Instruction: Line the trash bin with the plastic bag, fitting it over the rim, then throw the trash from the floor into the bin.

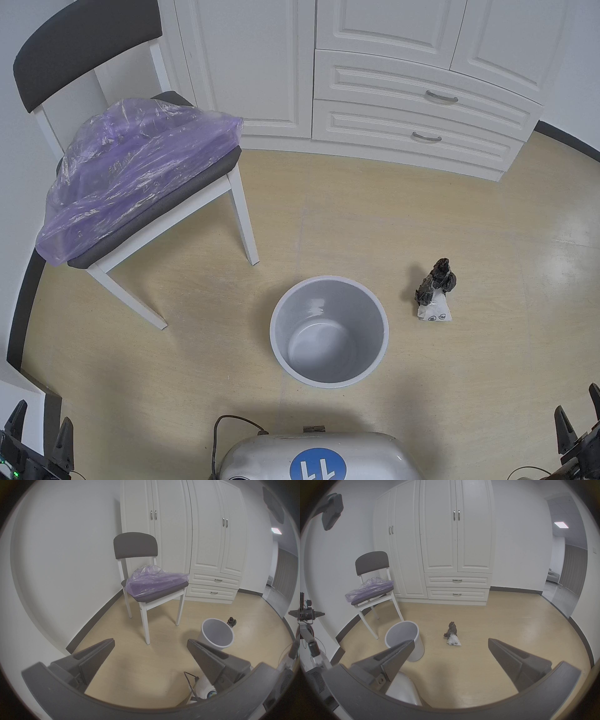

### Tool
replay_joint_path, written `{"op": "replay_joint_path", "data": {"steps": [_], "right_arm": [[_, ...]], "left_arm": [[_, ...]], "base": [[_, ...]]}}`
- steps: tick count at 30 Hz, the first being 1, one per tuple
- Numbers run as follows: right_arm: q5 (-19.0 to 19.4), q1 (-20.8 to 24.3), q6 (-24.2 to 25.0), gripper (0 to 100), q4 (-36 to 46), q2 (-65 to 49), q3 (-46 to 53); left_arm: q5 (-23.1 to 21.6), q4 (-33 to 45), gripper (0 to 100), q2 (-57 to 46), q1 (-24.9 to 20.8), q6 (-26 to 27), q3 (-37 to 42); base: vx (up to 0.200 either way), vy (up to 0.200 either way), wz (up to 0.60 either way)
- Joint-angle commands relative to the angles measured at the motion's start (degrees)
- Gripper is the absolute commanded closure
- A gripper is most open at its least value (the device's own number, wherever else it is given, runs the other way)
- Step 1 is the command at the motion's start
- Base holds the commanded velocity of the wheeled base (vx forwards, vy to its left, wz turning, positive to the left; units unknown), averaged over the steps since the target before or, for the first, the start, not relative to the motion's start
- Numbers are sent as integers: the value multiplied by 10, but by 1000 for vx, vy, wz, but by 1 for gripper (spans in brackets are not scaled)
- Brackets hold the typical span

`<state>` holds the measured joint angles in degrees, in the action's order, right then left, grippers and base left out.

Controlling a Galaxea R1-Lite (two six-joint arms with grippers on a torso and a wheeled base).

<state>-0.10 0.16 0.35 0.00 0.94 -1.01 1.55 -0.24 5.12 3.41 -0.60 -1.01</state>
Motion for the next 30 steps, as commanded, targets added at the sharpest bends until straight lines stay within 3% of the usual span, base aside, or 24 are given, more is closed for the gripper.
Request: {"op": "replay_joint_path", "data": {"steps": [1,17,22,30], "right_arm": [[0,0,-1,0,1,-9,10],[3,-1,-11,0,2,-9,10],[-2,-1,-11,0,1,-9,10],[4,-2,-26,0,1,-9,10]], "left_arm": [[0,0,0,1,0,0,10],[-1,1,0,-2,-2,6,10],[-1,0,0,-51,-35,2,10],[-2,0,0,-51,-36,9,10]], "base": [[0,0,0],[0,0,0],[0,0,0],[0,0,0]]}}
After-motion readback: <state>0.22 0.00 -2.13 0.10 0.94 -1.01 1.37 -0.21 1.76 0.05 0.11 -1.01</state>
